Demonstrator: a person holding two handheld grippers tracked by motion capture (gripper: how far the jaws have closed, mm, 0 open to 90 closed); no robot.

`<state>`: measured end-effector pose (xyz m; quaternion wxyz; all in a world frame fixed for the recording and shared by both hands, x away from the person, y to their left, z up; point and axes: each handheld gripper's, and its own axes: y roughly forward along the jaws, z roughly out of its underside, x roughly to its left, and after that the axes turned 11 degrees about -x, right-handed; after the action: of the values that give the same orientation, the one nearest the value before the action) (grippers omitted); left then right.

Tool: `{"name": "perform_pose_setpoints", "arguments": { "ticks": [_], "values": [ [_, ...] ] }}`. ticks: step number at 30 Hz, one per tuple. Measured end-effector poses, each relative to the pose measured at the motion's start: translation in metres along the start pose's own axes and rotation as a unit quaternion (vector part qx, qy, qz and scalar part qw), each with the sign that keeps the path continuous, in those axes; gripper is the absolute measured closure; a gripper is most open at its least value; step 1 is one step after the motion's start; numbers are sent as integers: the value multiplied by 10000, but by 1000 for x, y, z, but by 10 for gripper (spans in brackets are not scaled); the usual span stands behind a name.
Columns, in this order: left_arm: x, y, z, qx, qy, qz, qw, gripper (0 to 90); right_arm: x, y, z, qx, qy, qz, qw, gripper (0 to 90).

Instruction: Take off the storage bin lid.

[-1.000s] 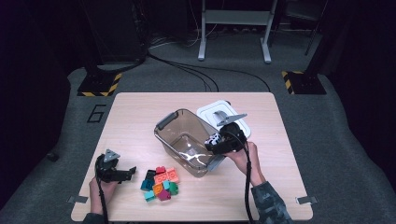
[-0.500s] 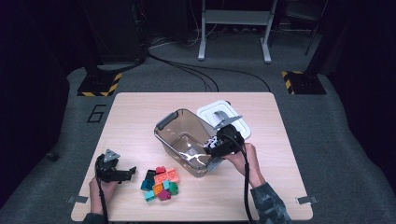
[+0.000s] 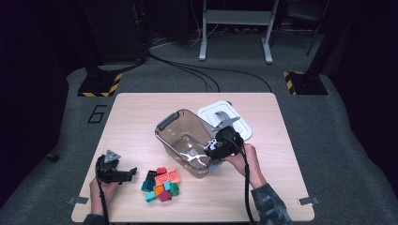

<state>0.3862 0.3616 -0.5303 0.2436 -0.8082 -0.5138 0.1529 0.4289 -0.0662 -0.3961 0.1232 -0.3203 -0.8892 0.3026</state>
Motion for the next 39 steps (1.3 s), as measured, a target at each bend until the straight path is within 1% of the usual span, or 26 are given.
{"name": "perform_pose_setpoints", "arguments": {
  "ticks": [3,5,7,9,10,13,16,21,27,29,32,34,36,38,39],
  "values": [
    [0,0,0,2,1,0,10000,15,1,-2,0,-64,-40,3,10000,227],
    [0,0,0,1,0,0,10000,15,0,-6,-1,-185,-68,-13,9998,208],
    [0,0,0,-7,0,-8,10000,16,0,-10,-2,-257,-64,19,9996,188],
    [0,0,0,-8,-2,-10,10000,18,-2,-15,-2,-384,-56,46,9992,161],
    [0,0,0,-9,-3,-9,10000,18,-2,-17,-2,-442,0,86,9990,147],
    [0,0,0,-11,-8,-15,10000,19,-7,-28,1,-667,52,160,9976,132],
    [0,0,0,-13,-9,-15,10000,19,-13,-37,5,-794,211,207,9964,105],
    [-1,0,0,-47,-46,-28,10000,19,-29,-53,17,-1002,379,454,9932,69],
    [-1,1,0,-48,-47,-30,10000,19,-46,-66,35,-1068,635,791,9891,36],
    [-1,0,0,-43,-42,-27,10000,19,-53,-68,43,-1088,739,835,9878,33],
    [-1,0,0,-46,-44,-30,10000,19,-61,-68,55,-1064,903,926,9859,25],
    [-1,0,0,-46,-45,-30,10000,19,-65,-66,63,-1058,951,1044,9843,23],
    [-1,0,0,-45,-42,-28,10000,19,-68,-64,72,-1050,1038,1099,9829,23],
    [-1,0,0,-47,-47,-32,10000,19,-71,-60,80,-995,1063,1201,9820,23],
    [-1,0,0,-46,-42,-29,10000,19,-73,-58,86,-955,1038,1267,9819,26]
  ]
}}
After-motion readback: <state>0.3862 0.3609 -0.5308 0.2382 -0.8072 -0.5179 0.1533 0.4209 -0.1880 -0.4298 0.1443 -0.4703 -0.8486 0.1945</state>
